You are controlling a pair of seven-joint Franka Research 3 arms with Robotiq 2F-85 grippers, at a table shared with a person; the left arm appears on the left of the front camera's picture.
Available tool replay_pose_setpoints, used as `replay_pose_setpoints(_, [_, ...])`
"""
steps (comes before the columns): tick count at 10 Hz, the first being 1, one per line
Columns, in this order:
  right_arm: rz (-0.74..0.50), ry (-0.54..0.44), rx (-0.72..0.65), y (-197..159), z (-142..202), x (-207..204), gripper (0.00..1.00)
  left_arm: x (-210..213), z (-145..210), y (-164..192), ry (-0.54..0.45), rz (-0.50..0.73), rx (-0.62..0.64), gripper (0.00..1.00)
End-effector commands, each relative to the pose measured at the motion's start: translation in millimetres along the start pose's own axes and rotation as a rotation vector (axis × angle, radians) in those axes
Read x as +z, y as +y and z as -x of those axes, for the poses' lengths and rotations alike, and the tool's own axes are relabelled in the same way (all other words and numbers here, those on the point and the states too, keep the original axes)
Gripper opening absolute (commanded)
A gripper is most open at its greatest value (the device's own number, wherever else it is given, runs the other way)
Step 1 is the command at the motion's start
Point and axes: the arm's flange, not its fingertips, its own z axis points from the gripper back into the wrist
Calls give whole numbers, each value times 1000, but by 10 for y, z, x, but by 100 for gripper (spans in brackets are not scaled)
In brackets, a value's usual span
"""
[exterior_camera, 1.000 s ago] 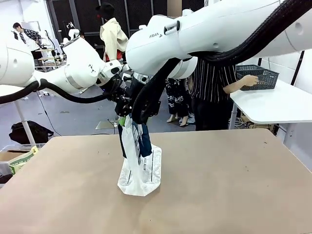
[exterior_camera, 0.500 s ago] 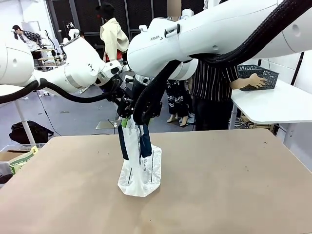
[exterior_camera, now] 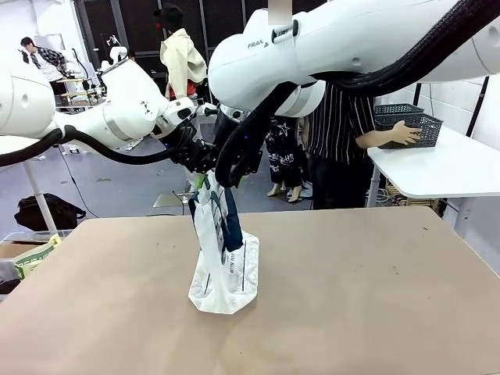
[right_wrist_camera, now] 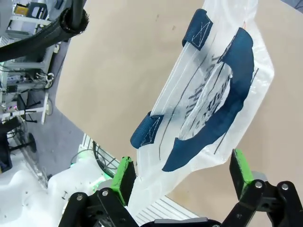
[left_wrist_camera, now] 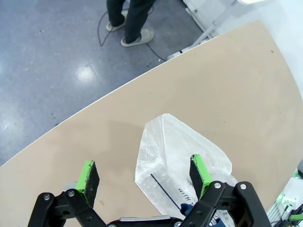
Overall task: Transfer purchased items from the store into the shopping bag.
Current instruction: Open the Reusable shopping bag in the center of the table.
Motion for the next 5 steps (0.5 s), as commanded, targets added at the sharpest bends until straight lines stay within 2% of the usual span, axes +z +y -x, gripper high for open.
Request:
replay_pose_setpoints(1, [20, 7, -36, -65, 72, -162, 100, 7, -55, 32, 19, -10, 19, 100])
replay_pose_setpoints(5, [48, 49, -50, -107, 58, -316, 100, -12, -66, 35, 28, -3, 16, 100])
